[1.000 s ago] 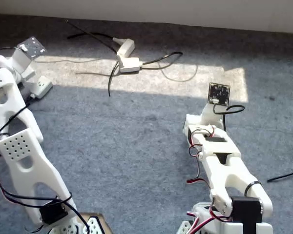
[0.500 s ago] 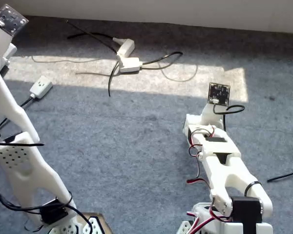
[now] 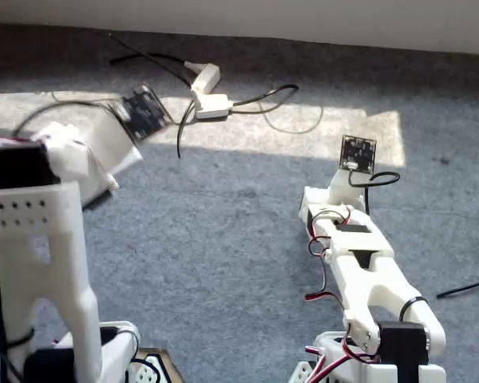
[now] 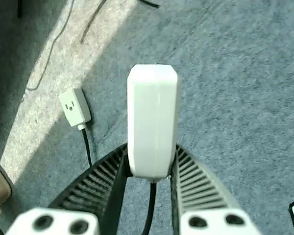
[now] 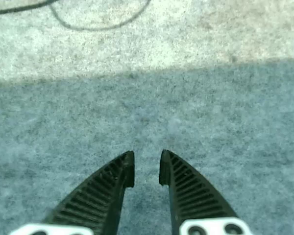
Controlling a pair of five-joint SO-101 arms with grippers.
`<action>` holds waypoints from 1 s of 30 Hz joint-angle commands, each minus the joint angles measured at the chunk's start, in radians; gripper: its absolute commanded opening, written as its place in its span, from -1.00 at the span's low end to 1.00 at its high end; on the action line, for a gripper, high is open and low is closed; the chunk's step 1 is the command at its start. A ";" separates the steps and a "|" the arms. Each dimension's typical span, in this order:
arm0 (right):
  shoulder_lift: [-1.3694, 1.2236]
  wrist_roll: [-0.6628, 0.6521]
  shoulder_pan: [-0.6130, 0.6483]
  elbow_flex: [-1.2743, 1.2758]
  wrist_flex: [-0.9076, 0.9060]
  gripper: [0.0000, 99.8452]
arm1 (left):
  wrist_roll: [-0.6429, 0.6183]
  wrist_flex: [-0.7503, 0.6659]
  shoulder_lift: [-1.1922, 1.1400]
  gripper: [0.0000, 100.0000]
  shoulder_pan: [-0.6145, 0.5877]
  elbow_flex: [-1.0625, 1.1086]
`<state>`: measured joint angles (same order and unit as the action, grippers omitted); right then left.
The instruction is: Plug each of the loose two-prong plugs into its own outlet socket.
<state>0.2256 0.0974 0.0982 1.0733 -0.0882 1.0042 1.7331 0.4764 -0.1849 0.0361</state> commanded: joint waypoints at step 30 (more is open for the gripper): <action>0.004 0.002 0.004 -0.047 0.019 -0.80 | -0.453 -0.825 0.829 -0.51 0.447 1.376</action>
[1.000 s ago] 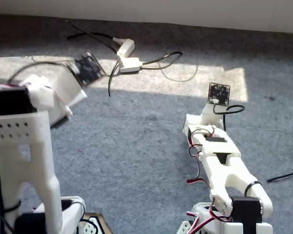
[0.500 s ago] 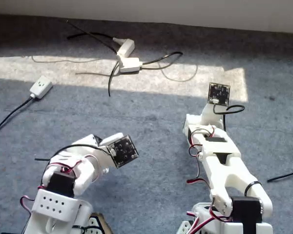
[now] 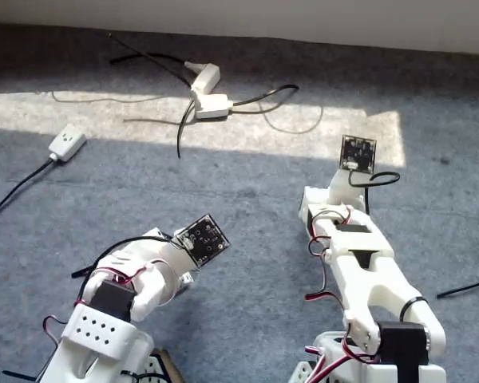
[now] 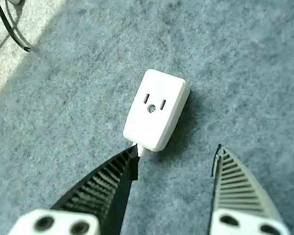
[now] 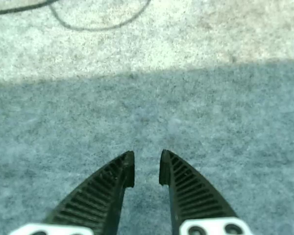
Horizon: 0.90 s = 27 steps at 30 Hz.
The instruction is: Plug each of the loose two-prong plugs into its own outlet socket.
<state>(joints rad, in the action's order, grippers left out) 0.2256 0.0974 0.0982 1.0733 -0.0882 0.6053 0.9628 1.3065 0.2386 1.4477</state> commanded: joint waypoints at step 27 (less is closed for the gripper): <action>0.004 0.002 0.005 -0.044 0.019 -0.80 | -0.037 -0.494 -0.012 -0.52 -0.133 0.234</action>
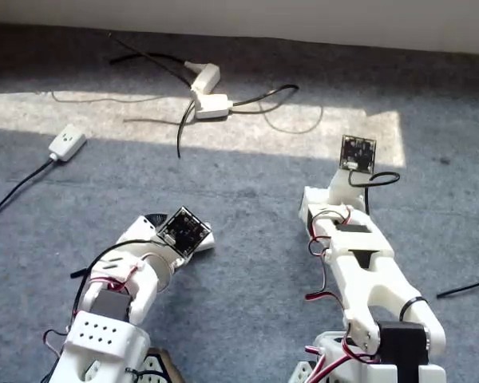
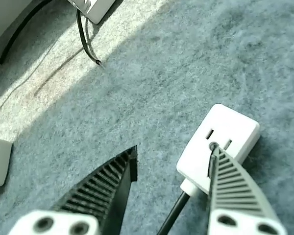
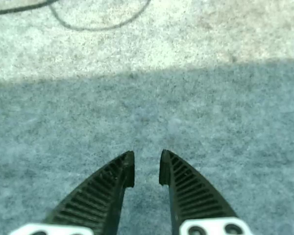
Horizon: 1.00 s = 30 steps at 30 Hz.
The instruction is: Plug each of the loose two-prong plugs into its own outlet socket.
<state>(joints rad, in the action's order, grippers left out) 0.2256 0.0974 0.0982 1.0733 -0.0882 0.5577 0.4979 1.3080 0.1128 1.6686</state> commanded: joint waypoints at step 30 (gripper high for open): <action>0.004 0.002 0.007 -0.045 0.019 -0.80 | 0.015 0.508 -0.004 -0.75 0.275 -0.183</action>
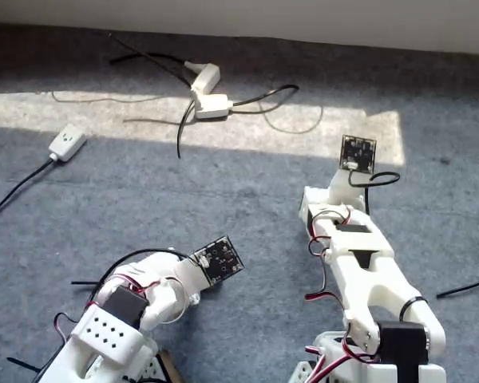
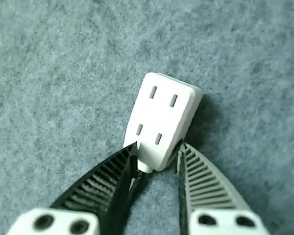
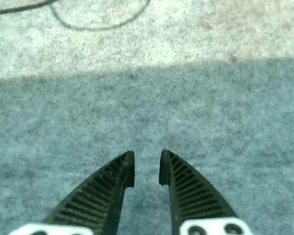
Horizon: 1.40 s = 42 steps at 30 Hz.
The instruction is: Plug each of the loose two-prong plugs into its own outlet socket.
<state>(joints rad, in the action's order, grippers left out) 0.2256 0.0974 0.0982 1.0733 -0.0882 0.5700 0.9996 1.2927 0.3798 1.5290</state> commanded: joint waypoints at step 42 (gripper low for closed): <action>0.004 0.002 0.004 -0.047 0.019 -0.80 | 0.161 0.397 -1.408 -0.77 -0.036 -1.115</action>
<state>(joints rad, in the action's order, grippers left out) 0.2256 0.0974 0.0982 1.0733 -0.0882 0.7234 1.3786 -0.1066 0.3537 0.4733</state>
